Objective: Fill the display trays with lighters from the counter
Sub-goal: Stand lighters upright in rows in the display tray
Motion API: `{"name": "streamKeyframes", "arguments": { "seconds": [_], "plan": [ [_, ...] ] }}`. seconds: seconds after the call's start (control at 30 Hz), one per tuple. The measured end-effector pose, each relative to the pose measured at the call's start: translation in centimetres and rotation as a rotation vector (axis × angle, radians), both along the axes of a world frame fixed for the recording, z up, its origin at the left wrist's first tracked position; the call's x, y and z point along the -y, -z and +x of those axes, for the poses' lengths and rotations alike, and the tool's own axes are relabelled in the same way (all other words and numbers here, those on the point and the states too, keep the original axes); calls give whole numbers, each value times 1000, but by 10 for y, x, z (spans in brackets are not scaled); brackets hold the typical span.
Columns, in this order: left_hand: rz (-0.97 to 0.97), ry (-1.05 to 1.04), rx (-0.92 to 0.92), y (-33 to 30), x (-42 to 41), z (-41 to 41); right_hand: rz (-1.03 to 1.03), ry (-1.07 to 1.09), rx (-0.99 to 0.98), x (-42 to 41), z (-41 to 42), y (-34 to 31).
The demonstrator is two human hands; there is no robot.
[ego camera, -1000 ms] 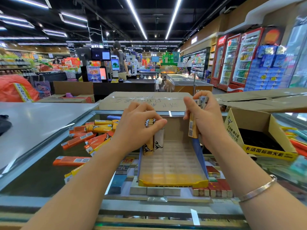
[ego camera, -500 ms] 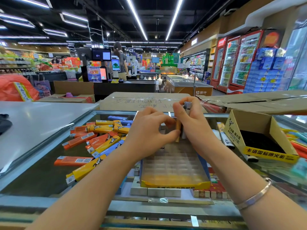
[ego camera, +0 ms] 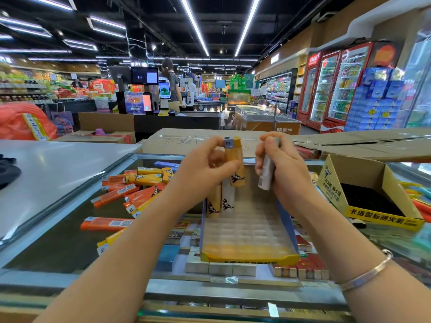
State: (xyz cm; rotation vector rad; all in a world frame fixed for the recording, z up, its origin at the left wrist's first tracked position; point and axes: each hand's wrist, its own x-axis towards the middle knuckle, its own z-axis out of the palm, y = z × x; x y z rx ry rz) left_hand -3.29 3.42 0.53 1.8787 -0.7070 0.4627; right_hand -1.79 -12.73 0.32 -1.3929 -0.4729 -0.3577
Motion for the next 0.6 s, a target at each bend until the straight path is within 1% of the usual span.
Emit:
{"name": "streamKeyframes", "arguments": {
  "seconds": [0.07, 0.17, 0.23, 0.37, 0.43, 0.5, 0.6],
  "plan": [
    [-15, 18, 4, -4, -7, 1, 26, 56, 12, 5, 2, -2],
    [-17, 35, -41, -8, -18, 4, -31, 215, 91, 8, 3, -3],
    [8, 61, -90, -8, -24, 6, -59, 264, 112, 8, 4, -3],
    [58, 121, -155, -9, -30, 6, -117, 261, 35, 6, 7, 1],
    [110, 101, -172, -8, -32, 6, -144, 257, 13, 4, 8, 3],
    [170, 60, -154, -8, -33, 5, -162, 262, 13, 4, 9, 3],
    [291, 2, -66, -9, -33, 3, -158, 271, 19, 5, 10, 5]
  ]
}}
